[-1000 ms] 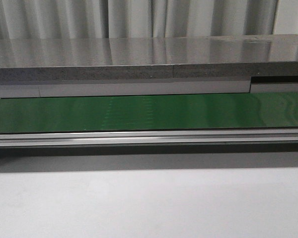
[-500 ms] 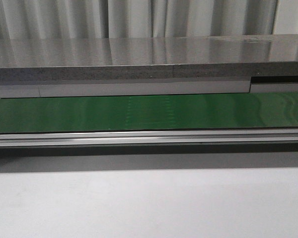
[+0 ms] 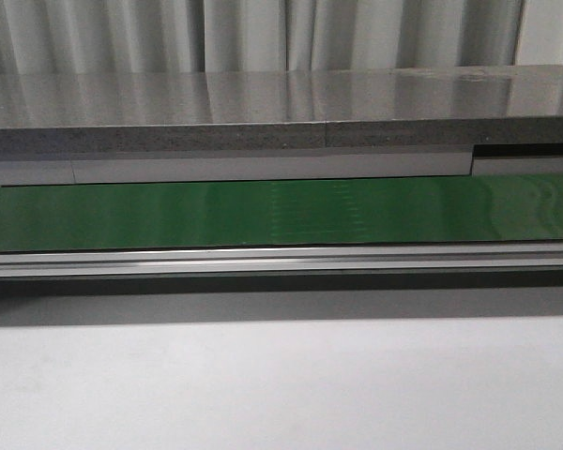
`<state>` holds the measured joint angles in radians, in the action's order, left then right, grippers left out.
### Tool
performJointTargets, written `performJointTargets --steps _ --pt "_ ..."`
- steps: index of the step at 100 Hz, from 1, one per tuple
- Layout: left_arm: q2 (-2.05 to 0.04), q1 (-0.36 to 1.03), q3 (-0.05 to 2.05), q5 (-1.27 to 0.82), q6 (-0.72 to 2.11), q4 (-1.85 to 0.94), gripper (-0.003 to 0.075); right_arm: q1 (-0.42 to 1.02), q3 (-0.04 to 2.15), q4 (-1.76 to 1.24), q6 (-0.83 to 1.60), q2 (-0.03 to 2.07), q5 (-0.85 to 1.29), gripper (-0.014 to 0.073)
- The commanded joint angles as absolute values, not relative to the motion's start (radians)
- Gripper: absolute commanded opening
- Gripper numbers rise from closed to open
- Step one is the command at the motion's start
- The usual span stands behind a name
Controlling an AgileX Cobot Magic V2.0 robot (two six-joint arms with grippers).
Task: Move button from left to right
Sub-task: 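Lower the button into the green bin and open the right gripper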
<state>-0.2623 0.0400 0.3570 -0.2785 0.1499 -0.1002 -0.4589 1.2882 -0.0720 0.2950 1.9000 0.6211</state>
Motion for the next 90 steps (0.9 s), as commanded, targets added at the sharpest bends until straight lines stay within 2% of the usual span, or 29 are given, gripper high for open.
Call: performJointTargets --steps 1,38,71,90 --pt "-0.272 0.046 0.384 -0.198 0.144 -0.108 -0.0020 -0.468 1.321 -0.079 0.286 1.847 0.589 0.0491" --pt "-0.272 0.046 0.384 -0.198 0.144 -0.108 -0.0020 -0.423 1.323 -0.116 0.269 1.699 0.534 0.0490" --pt "-0.272 0.046 0.384 -0.198 0.144 -0.108 -0.0020 -0.222 1.310 -0.169 0.269 1.517 0.491 0.0490" --pt "-0.272 0.046 0.384 -0.198 0.144 -0.108 -0.0020 -0.079 1.211 -0.190 0.269 1.400 0.405 0.0490"
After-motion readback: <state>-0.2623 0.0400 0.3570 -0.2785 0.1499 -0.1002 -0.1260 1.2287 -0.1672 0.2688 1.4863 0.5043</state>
